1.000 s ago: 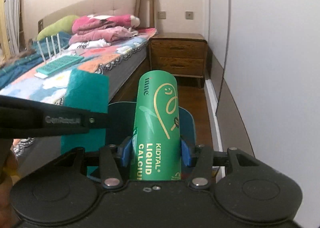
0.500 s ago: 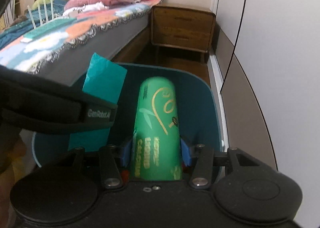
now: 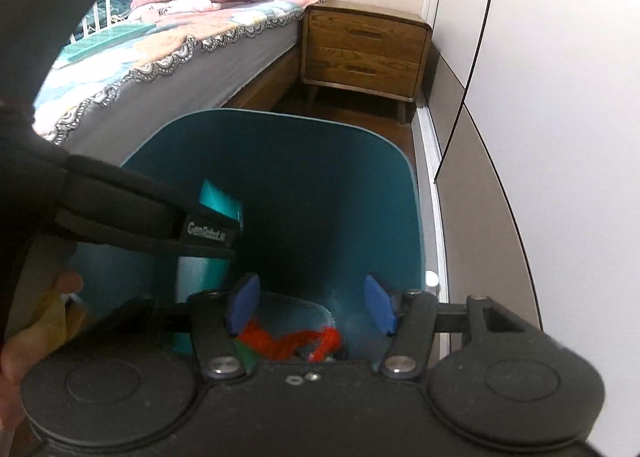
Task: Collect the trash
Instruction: 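Open left tool to drop the teal packet while right tool drops the bottle, then move both open tools back down to the trash pile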
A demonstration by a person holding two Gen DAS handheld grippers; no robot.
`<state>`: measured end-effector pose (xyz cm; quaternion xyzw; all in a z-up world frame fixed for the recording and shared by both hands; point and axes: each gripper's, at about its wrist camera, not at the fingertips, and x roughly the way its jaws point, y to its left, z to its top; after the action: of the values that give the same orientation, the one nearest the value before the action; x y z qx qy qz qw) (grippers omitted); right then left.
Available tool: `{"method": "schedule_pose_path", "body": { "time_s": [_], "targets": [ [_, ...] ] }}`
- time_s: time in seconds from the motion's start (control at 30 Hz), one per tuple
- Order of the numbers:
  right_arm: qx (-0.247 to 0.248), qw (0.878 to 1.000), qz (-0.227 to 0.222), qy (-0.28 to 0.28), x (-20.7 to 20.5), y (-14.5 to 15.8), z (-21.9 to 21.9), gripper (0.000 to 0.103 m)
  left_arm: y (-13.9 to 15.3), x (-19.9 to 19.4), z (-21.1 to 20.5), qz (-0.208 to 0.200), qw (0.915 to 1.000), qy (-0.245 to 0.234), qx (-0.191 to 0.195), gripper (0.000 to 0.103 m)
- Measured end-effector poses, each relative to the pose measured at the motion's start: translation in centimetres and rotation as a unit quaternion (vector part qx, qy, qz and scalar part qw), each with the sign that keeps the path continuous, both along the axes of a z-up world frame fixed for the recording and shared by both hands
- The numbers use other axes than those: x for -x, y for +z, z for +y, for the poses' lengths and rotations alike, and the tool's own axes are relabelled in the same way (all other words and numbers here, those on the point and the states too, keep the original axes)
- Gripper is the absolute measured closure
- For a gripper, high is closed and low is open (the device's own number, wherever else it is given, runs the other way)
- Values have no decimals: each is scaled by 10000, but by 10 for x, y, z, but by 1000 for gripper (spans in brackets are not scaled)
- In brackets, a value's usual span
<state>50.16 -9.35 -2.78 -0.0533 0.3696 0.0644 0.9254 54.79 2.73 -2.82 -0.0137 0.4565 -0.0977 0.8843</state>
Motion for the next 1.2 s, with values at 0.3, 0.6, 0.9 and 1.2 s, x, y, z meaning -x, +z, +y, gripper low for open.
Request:
{"method": "schedule_pose_path", "body": {
  "time_s": [0.3, 0.6, 0.9, 1.2],
  "targets": [
    [-200, 9994, -276, 46, 39, 27, -20, 40, 30, 47, -6, -333, 9994, -20, -39, 81],
    [-435, 9978, -483, 110, 86, 39, -34, 37, 52, 109, -11, -652, 9978, 3, -94, 81],
    [-1013, 9935, -516, 110, 135, 17, -47, 21, 46, 169, -4, -969, 9951, 89, -163, 25],
    [-1382, 9900, -170, -207, 182, -55, -72, 0, -9, 209, 3, -780, 9968, 65, -190, 24]
  ]
}}
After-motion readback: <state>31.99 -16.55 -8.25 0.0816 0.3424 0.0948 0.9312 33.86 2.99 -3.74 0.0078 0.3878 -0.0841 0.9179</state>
